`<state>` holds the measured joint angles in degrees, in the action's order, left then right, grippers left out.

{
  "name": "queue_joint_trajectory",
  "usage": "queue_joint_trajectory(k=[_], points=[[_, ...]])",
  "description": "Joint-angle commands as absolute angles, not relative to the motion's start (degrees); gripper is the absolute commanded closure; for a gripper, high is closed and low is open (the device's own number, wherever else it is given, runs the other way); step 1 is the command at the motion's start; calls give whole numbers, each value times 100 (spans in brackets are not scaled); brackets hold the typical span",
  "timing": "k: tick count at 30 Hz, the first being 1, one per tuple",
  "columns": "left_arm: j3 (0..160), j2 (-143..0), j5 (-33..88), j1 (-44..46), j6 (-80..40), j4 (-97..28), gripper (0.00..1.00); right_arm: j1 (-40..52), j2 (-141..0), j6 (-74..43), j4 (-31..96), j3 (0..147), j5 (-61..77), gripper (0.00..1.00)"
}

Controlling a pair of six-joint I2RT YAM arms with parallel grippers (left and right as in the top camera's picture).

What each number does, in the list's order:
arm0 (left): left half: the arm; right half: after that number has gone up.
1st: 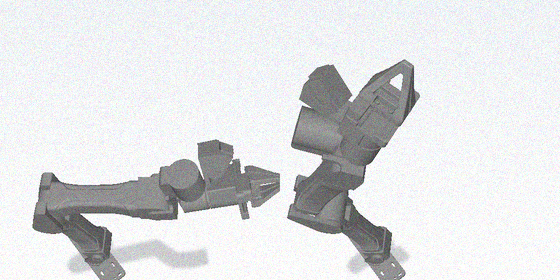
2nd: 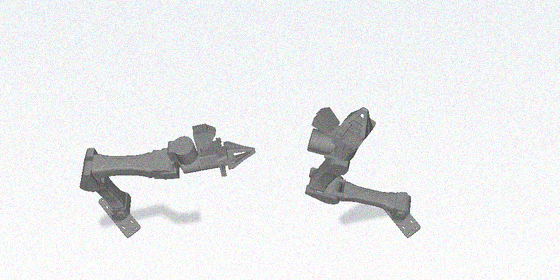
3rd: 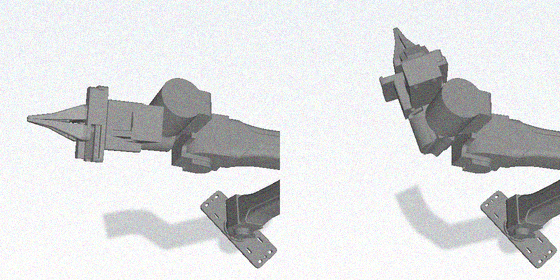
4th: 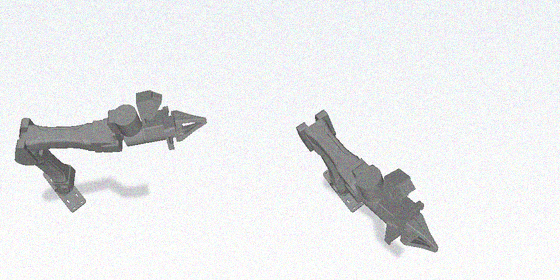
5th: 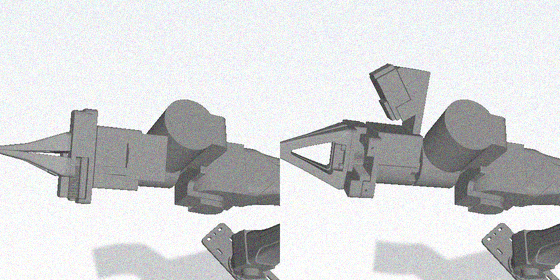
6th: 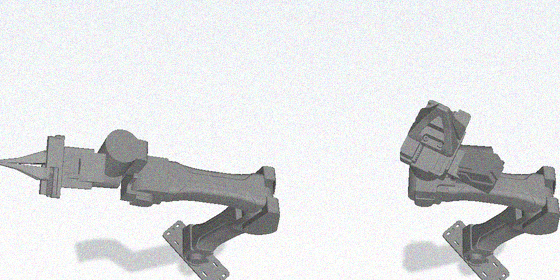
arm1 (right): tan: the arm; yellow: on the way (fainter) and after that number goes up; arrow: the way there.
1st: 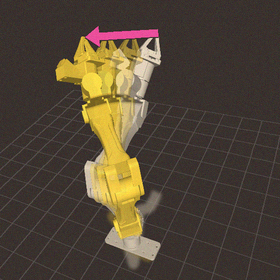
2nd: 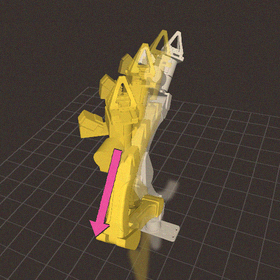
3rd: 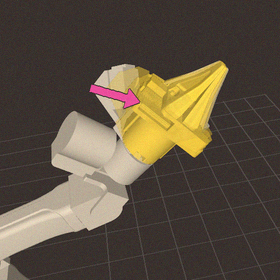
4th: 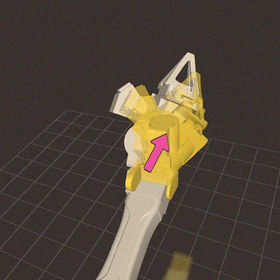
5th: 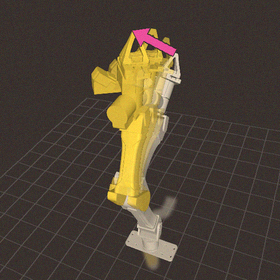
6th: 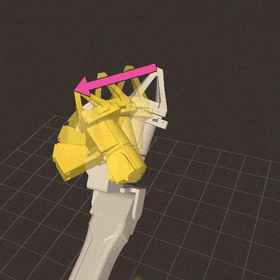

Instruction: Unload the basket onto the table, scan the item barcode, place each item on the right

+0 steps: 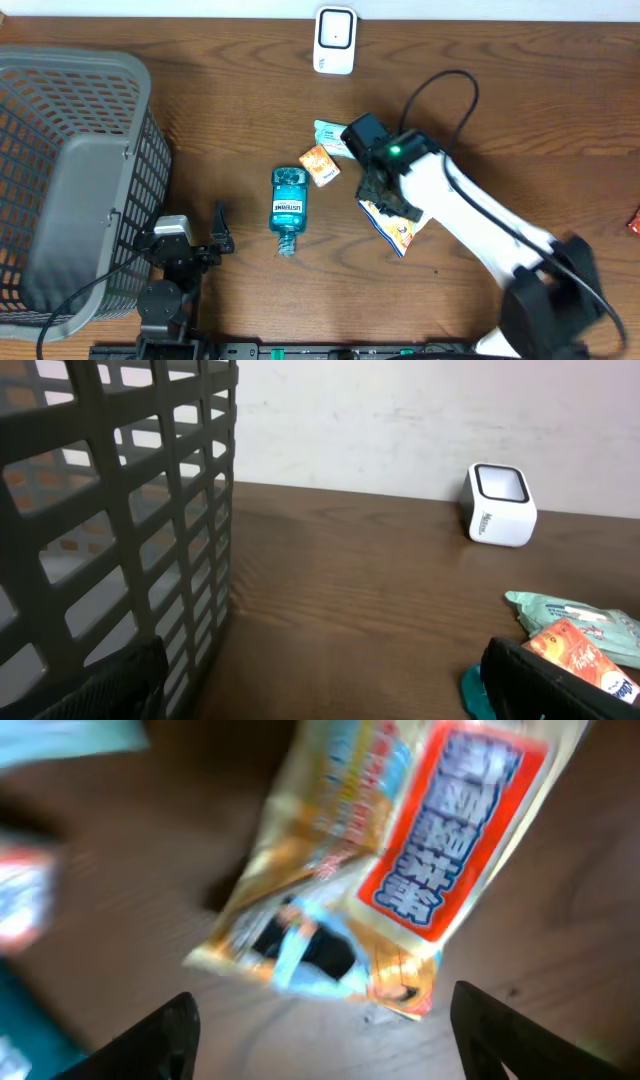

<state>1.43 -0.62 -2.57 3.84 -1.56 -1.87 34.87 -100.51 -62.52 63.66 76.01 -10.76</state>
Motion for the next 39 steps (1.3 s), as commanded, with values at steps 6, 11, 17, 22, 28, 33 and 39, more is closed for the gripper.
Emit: queue_joint_trajectory(k=[6,11,17,22,28,33,39], points=[[23,-23,-392,355,-202,-379,0,2762,-11163,-7282,6462,7605,-596,26],[23,-23,-392,355,-202,-381,0,2491,-11395,-7303,6528,7603,-727,27],[23,-23,-390,355,-202,-381,0,2587,-11542,-7260,6591,7592,-1197,42],[23,-23,-390,355,-202,-381,0,2639,-11518,-6458,6508,7603,-1542,70],[23,-23,-392,355,-202,-381,0,2622,-11367,-3463,6158,7609,-1529,86],[23,-23,-390,355,-202,-379,0,2674,-11273,-602,6265,7609,-867,76],[23,-23,-390,355,-202,-381,0,2679,-10665,-703,6276,7675,-867,32]])
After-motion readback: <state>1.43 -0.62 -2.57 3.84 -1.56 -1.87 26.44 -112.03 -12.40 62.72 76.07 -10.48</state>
